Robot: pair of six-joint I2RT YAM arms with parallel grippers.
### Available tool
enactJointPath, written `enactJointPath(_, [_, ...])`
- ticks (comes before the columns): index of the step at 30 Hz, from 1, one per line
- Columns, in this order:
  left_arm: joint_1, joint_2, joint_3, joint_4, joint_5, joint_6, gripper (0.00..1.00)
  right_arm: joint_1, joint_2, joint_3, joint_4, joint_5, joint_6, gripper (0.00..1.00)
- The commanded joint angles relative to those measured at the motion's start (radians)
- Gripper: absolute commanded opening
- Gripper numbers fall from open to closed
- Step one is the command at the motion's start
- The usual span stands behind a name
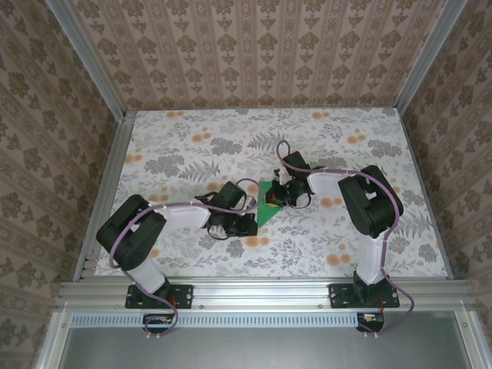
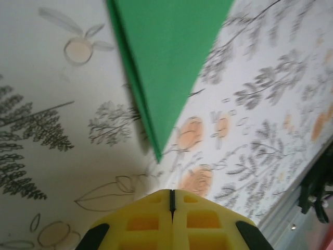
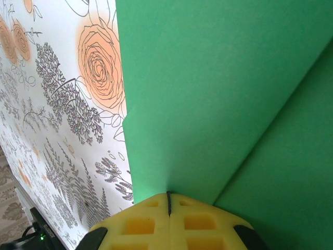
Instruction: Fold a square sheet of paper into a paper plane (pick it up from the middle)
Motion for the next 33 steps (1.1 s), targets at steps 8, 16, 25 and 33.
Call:
enactJointPath(8, [0.042, 0.036, 0.143, 0.063, -0.049, 0.011, 0.02, -0.008, 0.118, -0.045, -0.114, 0.2, 0.015, 0.05])
enactJointPath(16, [0.041, 0.191, 0.199, 0.051, -0.009, 0.008, 0.02, -0.005, 0.124, -0.037, -0.114, 0.195, 0.016, 0.05])
enactJointPath(25, [0.026, 0.21, 0.141, -0.007, -0.011, 0.02, 0.01, -0.006, 0.131, -0.038, -0.118, 0.199, 0.015, 0.05])
enactJointPath(33, [-0.013, 0.123, 0.031, -0.059, -0.019, 0.011, 0.01, -0.006, 0.128, -0.04, -0.12, 0.206, 0.012, 0.05])
